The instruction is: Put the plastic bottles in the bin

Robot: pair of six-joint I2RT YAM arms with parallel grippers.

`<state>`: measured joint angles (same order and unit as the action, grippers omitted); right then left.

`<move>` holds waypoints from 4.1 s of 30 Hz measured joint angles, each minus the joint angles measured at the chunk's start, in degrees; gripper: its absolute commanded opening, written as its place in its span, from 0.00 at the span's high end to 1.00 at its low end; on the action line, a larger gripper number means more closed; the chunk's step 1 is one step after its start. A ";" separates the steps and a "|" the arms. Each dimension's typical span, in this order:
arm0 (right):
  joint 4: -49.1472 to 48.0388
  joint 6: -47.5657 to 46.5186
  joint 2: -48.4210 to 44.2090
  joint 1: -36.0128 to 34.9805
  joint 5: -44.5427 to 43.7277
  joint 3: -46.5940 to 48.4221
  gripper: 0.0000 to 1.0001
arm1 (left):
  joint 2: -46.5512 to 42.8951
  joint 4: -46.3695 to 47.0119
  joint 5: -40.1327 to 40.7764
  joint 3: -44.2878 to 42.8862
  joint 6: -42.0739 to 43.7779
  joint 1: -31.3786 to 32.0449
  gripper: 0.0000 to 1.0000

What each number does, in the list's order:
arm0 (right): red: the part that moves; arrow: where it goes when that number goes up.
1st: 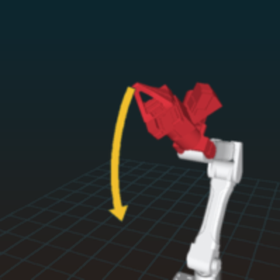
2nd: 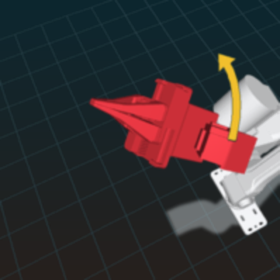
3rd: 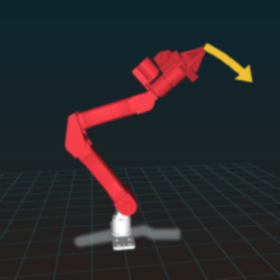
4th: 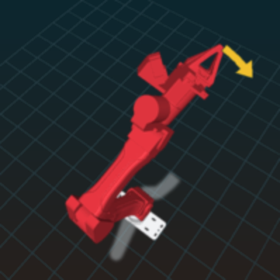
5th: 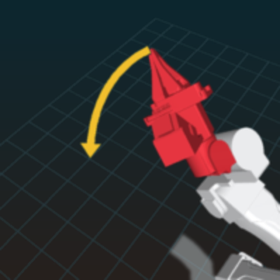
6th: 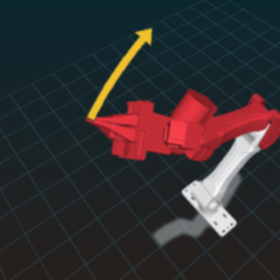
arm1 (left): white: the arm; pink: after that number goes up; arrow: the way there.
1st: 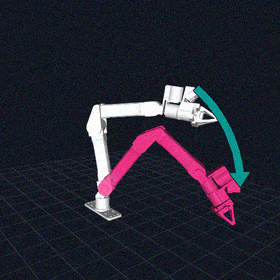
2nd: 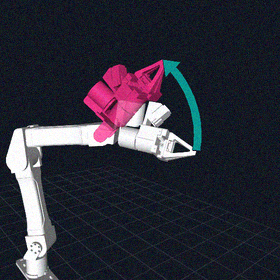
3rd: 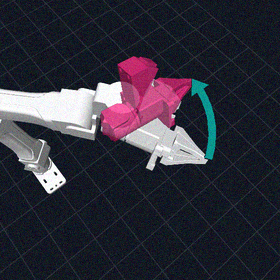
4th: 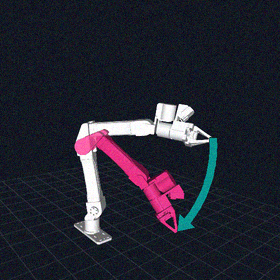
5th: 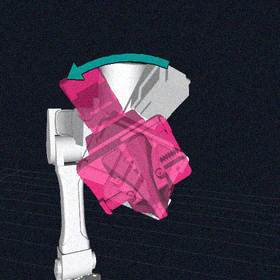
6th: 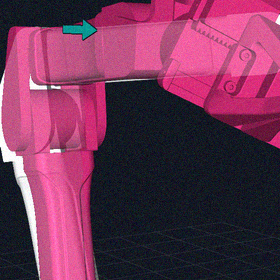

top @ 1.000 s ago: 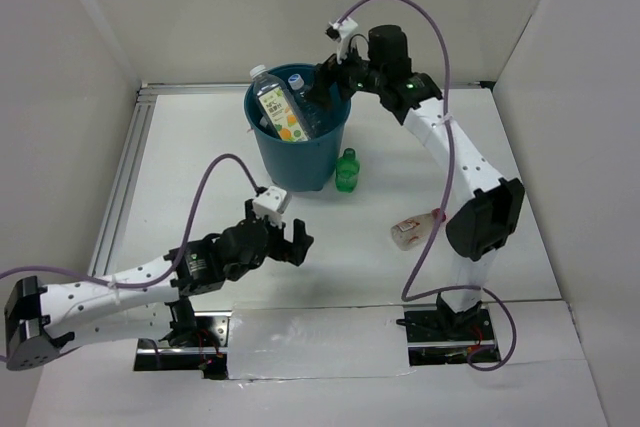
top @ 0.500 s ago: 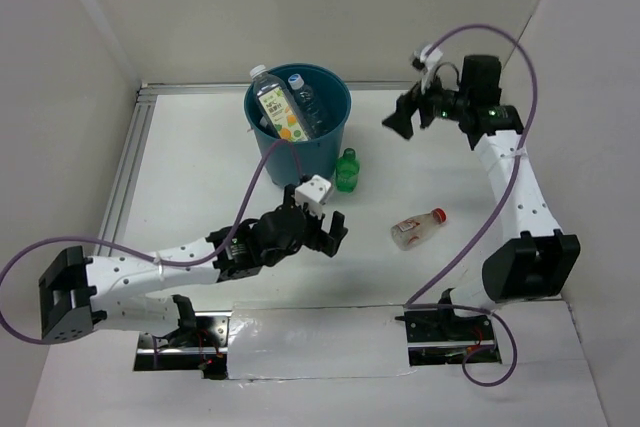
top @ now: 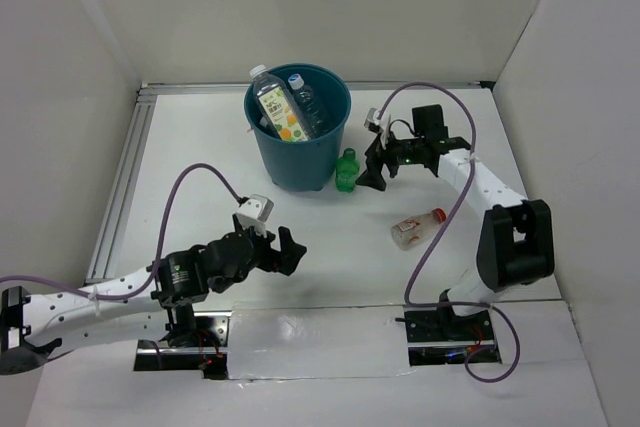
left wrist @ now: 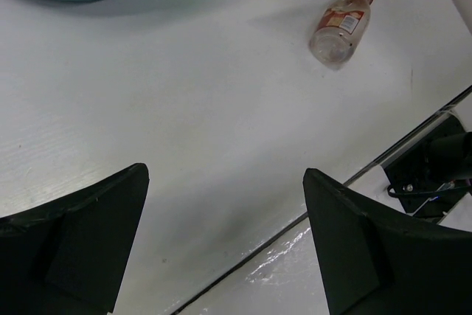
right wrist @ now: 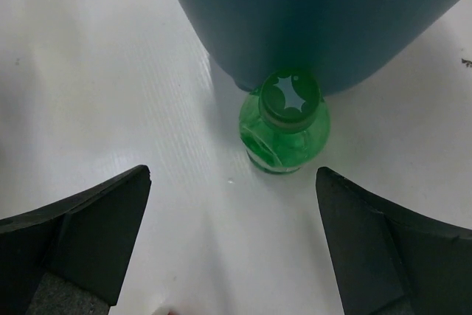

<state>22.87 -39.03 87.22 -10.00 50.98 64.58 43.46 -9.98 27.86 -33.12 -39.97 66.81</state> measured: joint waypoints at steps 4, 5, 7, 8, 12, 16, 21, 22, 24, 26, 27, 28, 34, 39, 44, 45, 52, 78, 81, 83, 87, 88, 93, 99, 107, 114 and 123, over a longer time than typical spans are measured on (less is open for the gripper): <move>-2.75 0.22 4.28 -1.36 -1.03 0.04 0.00 | -0.72 -2.32 0.42 0.66 -2.62 0.42 0.03; -3.34 0.44 5.22 -1.57 -1.60 0.04 0.00 | -0.70 -2.73 0.42 0.66 -2.86 0.48 0.03; -5.05 1.31 6.62 -2.21 -2.84 0.04 0.00 | -0.48 -3.13 0.44 0.66 -3.61 0.52 0.03; -5.88 1.97 7.19 -2.60 -3.56 0.04 0.00 | -0.20 -3.34 0.48 0.66 -3.80 0.52 0.03; -9.86 4.87 9.33 -4.28 -6.23 0.79 0.00 | 1.05 -3.78 0.52 0.66 -3.91 0.52 0.03; -12.83 7.04 10.54 -5.92 -8.55 0.87 0.00 | 1.81 -3.93 0.72 0.66 -3.87 0.52 0.03; -15.72 9.62 12.63 -6.91 -9.94 0.87 0.19 | 1.81 -3.98 0.87 0.66 -3.87 0.52 0.03; -16.09 9.99 13.16 -6.91 -10.21 0.87 0.24 | 1.81 -3.98 0.87 0.66 -3.87 0.52 0.03; -16.24 10.45 13.92 -6.91 -10.60 0.87 0.35 | 1.81 -3.98 0.87 0.66 -3.89 0.52 0.03; -16.00 10.67 14.01 -6.88 -10.60 0.90 0.52 | 1.81 -3.96 0.87 0.66 -3.89 0.52 0.03; -15.76 10.93 13.94 -6.69 -10.45 0.90 0.57 | 1.81 -3.91 0.90 0.66 -3.89 0.52 0.03; -15.52 10.84 13.86 -6.45 -10.29 0.90 0.61 | 1.81 -3.82 0.90 0.66 -3.89 0.52 0.03; -9.29 10.69 6.54 -2.69 -8.04 0.44 0.74 | 2.49 -1.81 0.70 0.66 -3.43 0.52 0.03; -0.57 10.01 -5.84 0.57 -4.17 6.54 0.75 | 4.26 0.31 -0.81 0.66 -1.73 0.94 0.03; 0.20 12.63 -9.22 -0.07 0.37 23.02 0.77 | 5.33 4.09 -3.61 1.88 -0.37 1.03 0.03; -0.59 13.62 -9.01 -0.35 0.74 25.38 0.77 | 5.53 4.46 -4.15 2.14 -0.31 1.03 0.03; -5.46 21.31 0.52 -5.99 1.38 38.10 0.69 | 6.69 6.71 -6.34 2.49 2.05 1.25 0.03; 4.50 25.09 4.09 -1.84 -10.54 44.46 1.00 | 31.28 18.73 -15.58 -15.80 21.66 1.66 0.00; 6.40 25.53 -3.72 7.02 -12.74 35.89 0.59 | 38.34 19.50 -18.38 -22.53 24.33 1.66 0.00; 7.91 25.62 -7.37 14.64 -13.05 29.99 0.06 | 43.41 19.52 -20.24 -27.63 26.01 1.66 0.00; 12.00 24.81 -10.23 28.35 -11.43 19.63 0.00 | 55.32 17.66 -23.96 -40.50 29.16 1.66 0.00; 13.49 24.59 -10.27 31.78 -10.05 17.44 0.00 | 58.29 17.14 -24.85 -43.60 29.75 1.66 0.00; 19.34 22.21 -10.51 47.50 -3.23 14.47 0.00 | 68.59 13.73 -26.84 -53.53 32.50 1.66 0.00; 27.63 13.35 -11.63 60.96 7.41 14.49 0.00 | 78.97 8.48 -24.22 -61.27 34.03 1.66 0.00; 37.44 -0.26 -12.20 63.01 13.42 12.26 0.00 | 86.23 4.35 -16.15 -64.06 33.92 1.66 0.06; 40.74 -4.94 -14.23 63.01 14.88 9.64 0.05 | 86.64 4.07 -14.08 -64.19 33.03 1.64 0.61; 41.97 -8.33 -15.61 60.94 15.04 5.31 0.57 | 78.44 5.60 -13.97 -55.19 30.77 1.66 1.00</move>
<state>64.84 -47.35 71.61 50.94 66.02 69.89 121.91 -4.38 13.89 -88.31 -9.19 68.47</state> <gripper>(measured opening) 0.679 0.696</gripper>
